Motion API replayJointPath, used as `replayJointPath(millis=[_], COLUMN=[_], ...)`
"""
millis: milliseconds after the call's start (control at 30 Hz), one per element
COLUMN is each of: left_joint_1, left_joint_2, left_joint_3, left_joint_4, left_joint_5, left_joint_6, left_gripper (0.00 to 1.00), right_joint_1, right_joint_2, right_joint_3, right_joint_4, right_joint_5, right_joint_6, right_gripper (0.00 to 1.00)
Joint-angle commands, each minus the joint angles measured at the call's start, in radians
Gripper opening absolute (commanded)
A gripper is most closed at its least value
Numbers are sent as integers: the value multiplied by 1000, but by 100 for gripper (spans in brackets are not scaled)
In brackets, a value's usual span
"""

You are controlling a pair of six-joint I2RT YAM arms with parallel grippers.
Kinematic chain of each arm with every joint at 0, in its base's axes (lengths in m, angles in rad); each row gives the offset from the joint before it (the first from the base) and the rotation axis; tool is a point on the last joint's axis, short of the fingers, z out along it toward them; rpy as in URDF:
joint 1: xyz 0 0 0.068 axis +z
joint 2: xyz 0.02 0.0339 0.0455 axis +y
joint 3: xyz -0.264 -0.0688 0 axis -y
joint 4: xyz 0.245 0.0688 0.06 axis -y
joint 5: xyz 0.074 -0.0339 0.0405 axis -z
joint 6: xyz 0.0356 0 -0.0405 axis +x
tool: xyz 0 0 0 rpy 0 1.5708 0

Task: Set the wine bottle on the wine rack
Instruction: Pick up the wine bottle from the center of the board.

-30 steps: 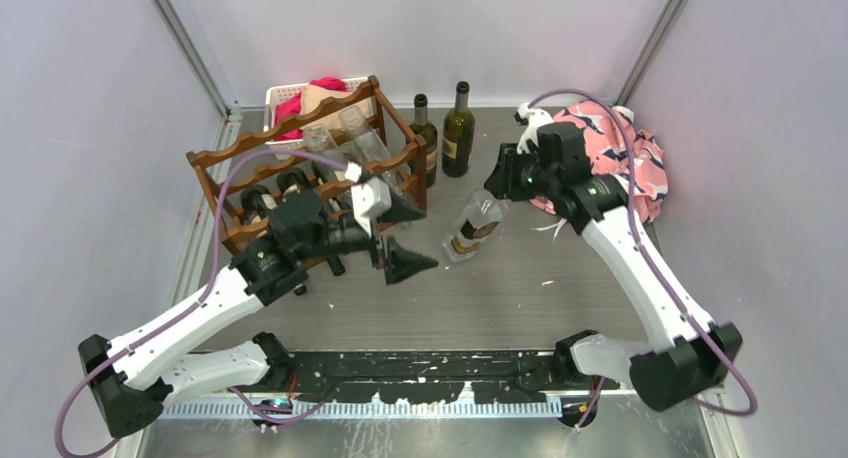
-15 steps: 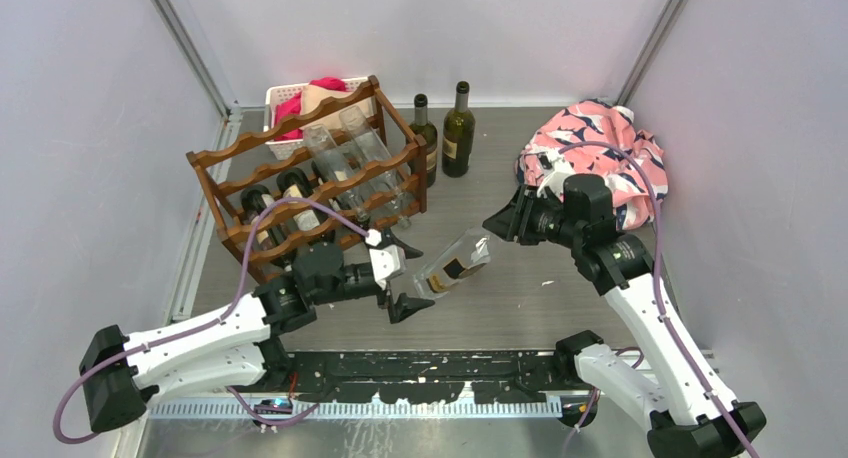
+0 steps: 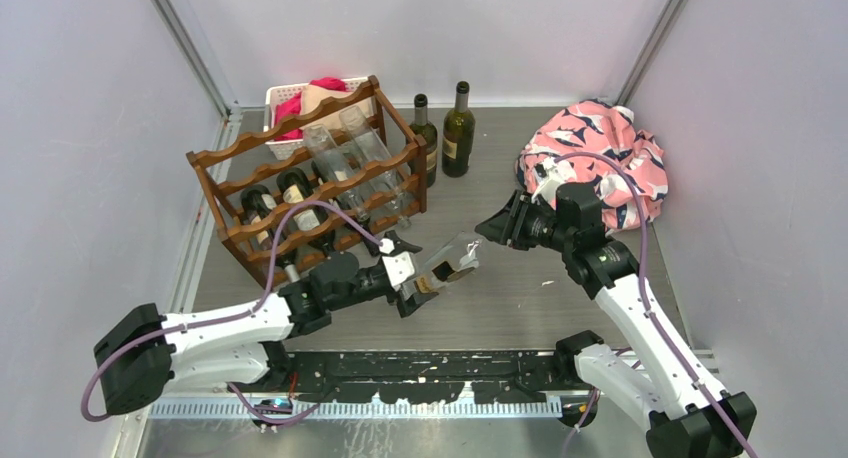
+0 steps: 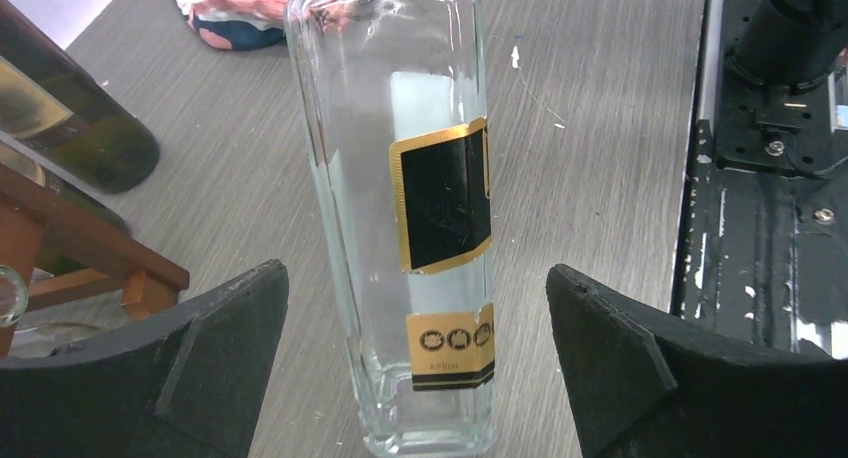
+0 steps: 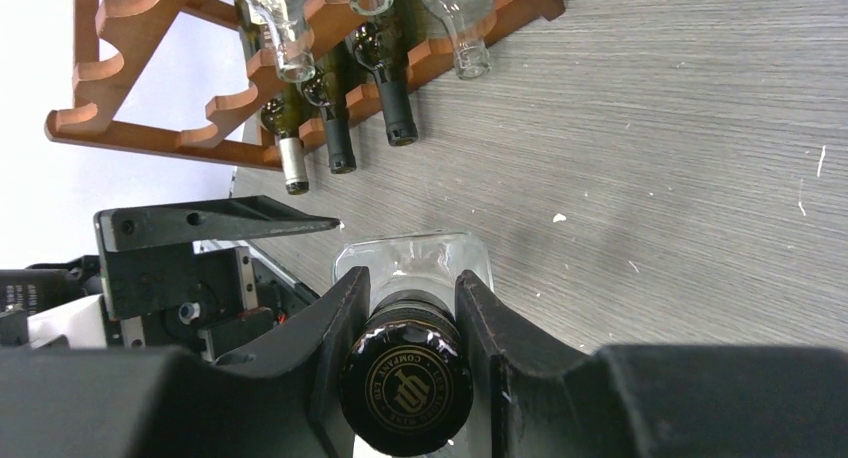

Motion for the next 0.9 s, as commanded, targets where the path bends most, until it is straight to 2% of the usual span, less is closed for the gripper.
replayJointPath(millis=[0,133,367,467,600,633,700,767,800,867], left_joint_1=[-2,-3,-1,0,1,2,3,8,14,33], left_joint_2=[63,139,234,270,275,269,252,224,209,176], left_joint_3=[-9,-9,4,20,49,53,63,64,70,88], left_joint_4=[177,222,245,236,161,141,92,34,0,-107], left_joint_5=[-20,-14,-131,-133,-104,-87,-82,-42,-20,31], left_joint_6=[8,-2,52,59,76,84,96,119,137,167], left_gripper=[100,100,100,92,73,63,3,0,0,0], right_joint_1=[-5,-7,-8,-10,-12,-12,-12,-11,-12,-12], right_joint_2=[-34,-30,-19,-14,-9,-8,-2,7,14,30], right_joint_3=[15,9,-5,-10,-20,-21,-26,-29,-29,-27], right_joint_4=[218,229,243,256,258,258,258,259,257,242], right_joint_5=[-91,-96,-111,-118,-119,-121,-127,-141,-153,-190], right_joint_6=[105,108,112,119,118,119,118,119,117,100], right_gripper=[1,1,1,1,1,1,1,4,10,28])
